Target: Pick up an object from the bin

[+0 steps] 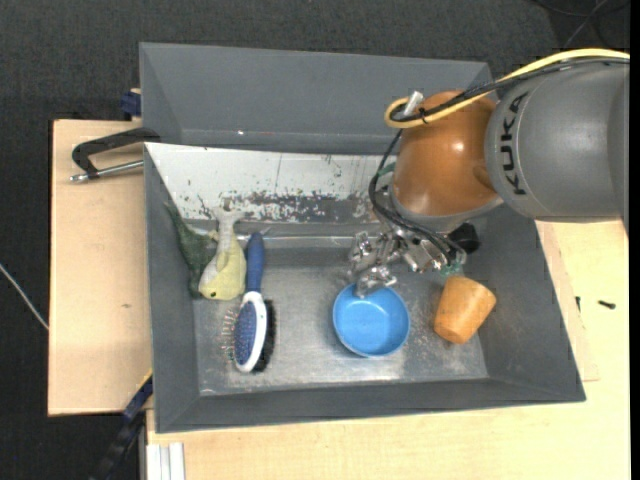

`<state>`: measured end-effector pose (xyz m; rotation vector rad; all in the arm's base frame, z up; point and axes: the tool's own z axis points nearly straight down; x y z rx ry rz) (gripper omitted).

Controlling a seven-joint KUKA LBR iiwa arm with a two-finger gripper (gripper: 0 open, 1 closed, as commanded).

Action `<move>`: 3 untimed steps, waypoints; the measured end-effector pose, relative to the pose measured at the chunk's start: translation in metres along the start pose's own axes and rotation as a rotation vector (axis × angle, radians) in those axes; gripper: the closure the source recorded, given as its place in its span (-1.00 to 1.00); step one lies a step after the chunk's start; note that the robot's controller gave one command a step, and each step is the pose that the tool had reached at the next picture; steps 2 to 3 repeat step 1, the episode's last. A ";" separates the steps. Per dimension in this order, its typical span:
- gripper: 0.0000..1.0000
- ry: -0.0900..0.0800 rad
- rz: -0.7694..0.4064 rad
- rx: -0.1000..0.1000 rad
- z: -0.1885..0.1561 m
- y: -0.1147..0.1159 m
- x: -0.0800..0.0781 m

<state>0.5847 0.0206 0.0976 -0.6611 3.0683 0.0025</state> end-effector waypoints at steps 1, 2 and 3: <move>1.00 -0.012 -0.067 0.006 -0.130 0.003 -0.002; 1.00 -0.012 -0.067 0.006 -0.130 0.003 -0.002; 1.00 -0.012 -0.067 0.006 -0.130 0.003 -0.002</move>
Offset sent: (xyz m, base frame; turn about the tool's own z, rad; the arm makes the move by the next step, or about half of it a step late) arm -0.0028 0.0023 0.1236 -0.0672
